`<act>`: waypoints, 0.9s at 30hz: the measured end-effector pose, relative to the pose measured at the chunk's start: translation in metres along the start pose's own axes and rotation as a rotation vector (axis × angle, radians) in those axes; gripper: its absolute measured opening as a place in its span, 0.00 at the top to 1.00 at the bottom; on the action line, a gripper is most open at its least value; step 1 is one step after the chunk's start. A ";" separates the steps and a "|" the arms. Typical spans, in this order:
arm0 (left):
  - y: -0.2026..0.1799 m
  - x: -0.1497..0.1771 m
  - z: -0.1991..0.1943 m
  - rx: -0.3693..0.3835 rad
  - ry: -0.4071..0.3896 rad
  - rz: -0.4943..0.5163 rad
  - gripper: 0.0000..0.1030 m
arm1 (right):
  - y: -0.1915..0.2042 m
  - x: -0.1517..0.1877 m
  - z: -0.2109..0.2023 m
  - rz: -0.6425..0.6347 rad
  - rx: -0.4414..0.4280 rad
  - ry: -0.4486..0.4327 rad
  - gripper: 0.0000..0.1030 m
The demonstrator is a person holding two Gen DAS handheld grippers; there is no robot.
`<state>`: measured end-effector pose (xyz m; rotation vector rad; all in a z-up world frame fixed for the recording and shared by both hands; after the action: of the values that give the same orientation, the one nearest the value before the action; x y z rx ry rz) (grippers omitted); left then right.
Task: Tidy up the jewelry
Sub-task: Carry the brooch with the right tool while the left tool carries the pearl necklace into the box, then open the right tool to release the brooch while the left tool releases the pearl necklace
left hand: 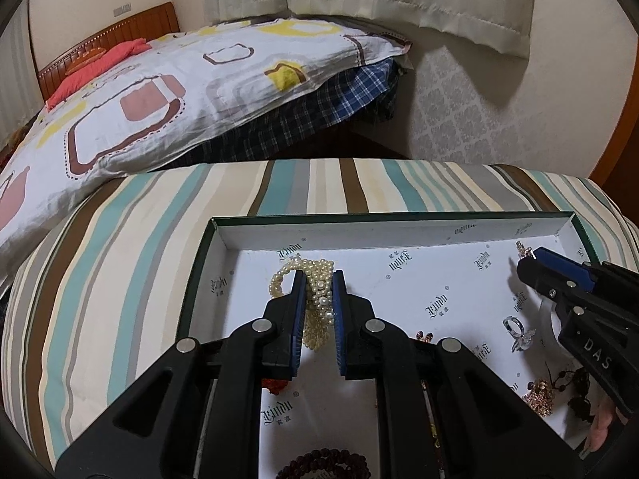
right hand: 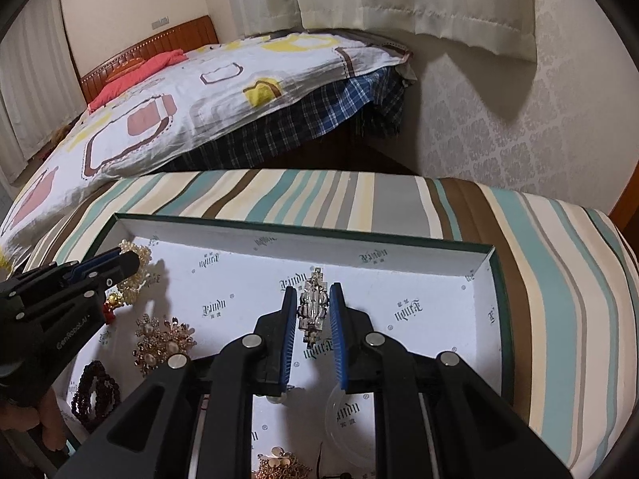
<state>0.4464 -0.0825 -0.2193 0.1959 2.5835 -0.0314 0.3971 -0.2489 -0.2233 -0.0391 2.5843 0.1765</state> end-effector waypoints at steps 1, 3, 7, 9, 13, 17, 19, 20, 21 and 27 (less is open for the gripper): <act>0.000 0.000 0.001 0.000 0.005 0.003 0.87 | 0.000 0.000 0.001 0.000 0.001 0.004 0.83; -0.001 0.001 0.003 -0.002 0.011 0.005 0.87 | 0.000 0.000 0.002 -0.002 0.003 0.009 0.83; -0.001 0.001 0.006 -0.002 0.029 0.004 0.86 | 0.000 0.001 0.003 0.003 0.004 0.016 0.83; -0.001 0.002 0.007 0.000 0.037 0.007 0.84 | 0.000 0.000 0.004 0.004 0.004 0.020 0.83; -0.001 0.000 0.006 -0.004 0.030 0.005 0.66 | 0.000 0.001 0.005 0.004 0.004 0.025 0.75; -0.002 0.001 0.007 -0.007 0.035 0.011 0.59 | 0.001 0.001 0.005 0.001 0.008 0.027 0.65; -0.002 0.000 0.007 -0.008 0.032 0.011 0.56 | 0.001 0.001 0.005 0.000 0.009 0.026 0.58; -0.002 0.000 0.007 -0.008 0.030 0.011 0.51 | 0.001 0.001 0.004 0.000 0.011 0.024 0.58; -0.002 0.000 0.007 -0.009 0.030 0.011 0.49 | 0.001 0.001 0.004 0.000 0.012 0.023 0.56; -0.003 -0.001 0.007 -0.010 0.025 0.014 0.35 | 0.000 0.000 0.002 0.003 0.016 0.014 0.38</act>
<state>0.4501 -0.0856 -0.2245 0.2119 2.6066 -0.0111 0.3978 -0.2482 -0.2251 -0.0309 2.5994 0.1572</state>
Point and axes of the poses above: each gripper's, at about its wrist camera, not at the fingertips, and z roughly the way its jaws point, y to its left, x to its underside, the point moved 8 cm from there along z, roughly the way its jaws point, and after that the axes turned 7 degrees about y, right-handed, at the moved point
